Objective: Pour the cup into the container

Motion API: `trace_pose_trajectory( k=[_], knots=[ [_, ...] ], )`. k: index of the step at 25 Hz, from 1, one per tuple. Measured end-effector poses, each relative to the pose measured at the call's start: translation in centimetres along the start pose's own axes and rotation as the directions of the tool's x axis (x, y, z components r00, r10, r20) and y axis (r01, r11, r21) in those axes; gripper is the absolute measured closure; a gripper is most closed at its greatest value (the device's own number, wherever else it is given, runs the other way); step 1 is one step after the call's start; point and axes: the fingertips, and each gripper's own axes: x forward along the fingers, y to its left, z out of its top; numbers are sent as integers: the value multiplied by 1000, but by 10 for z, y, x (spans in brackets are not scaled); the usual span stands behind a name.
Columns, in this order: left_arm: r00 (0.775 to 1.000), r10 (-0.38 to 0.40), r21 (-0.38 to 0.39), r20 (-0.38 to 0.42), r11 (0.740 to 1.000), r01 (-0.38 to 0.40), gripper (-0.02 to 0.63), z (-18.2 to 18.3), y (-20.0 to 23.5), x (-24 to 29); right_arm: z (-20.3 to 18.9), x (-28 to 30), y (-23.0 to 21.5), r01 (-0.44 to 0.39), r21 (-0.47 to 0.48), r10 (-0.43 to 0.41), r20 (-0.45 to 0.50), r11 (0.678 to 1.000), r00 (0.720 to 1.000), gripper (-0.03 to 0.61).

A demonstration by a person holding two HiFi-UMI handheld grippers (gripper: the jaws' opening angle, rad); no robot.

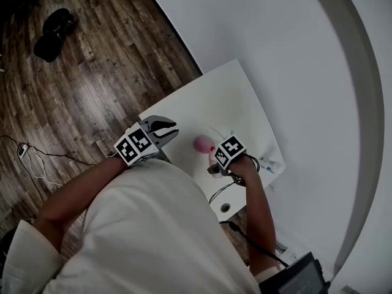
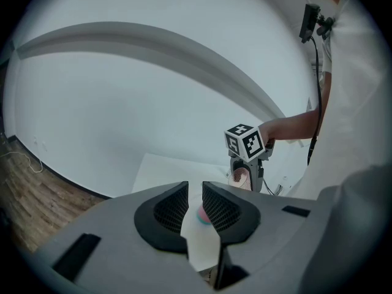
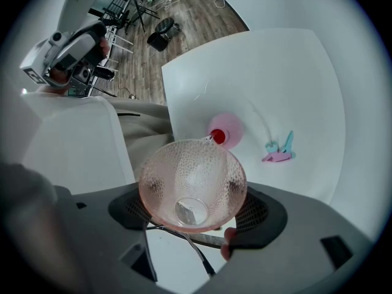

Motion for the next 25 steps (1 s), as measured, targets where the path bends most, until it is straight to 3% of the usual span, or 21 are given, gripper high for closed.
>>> trace_pose_trajectory(
  k=[25],
  knots=[
    [1000,-4,-9,6,1000,4,549,3,0,-2,-1,-2,5,-9,-6,9,-27,1000,1000,204]
  ],
)
